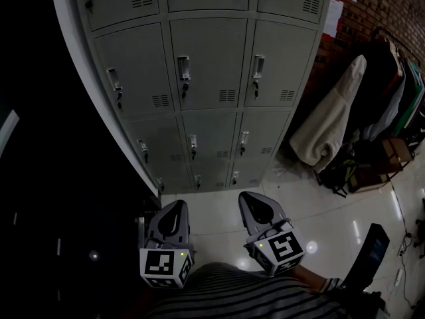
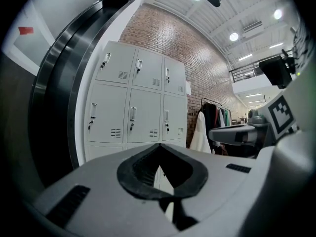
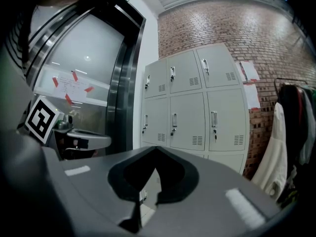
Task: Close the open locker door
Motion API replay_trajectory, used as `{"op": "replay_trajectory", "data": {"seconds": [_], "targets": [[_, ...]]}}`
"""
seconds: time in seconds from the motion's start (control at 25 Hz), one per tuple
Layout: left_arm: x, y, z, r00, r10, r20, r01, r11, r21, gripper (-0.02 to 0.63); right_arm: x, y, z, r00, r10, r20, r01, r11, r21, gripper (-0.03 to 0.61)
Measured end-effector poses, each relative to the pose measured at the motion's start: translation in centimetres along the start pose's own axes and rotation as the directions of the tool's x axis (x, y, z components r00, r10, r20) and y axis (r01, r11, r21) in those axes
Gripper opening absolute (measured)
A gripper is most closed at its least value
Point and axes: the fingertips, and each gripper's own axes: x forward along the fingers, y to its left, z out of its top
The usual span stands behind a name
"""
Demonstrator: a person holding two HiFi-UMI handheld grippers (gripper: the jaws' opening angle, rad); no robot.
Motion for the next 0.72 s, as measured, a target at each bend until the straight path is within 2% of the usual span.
{"op": "replay_trajectory", "data": {"seconds": [0.32, 0.72], "targets": [[0.3, -0.5, 0.2, 1.0, 0.01, -0.005, -0.01, 1.0, 0.004, 0.005, 0.6, -0.2, 0.3, 0.999, 0.032, -0.033, -0.032, 0.999, 0.016, 0.0], [0.0, 0.7, -0.1, 0.999, 0.038, -0.003, -0.038, 0.999, -0.016, 0.005, 2.2, 1.3, 0.1, 0.995, 0.096, -0.032, -0.097, 0.995, -0.025, 0.0]]}}
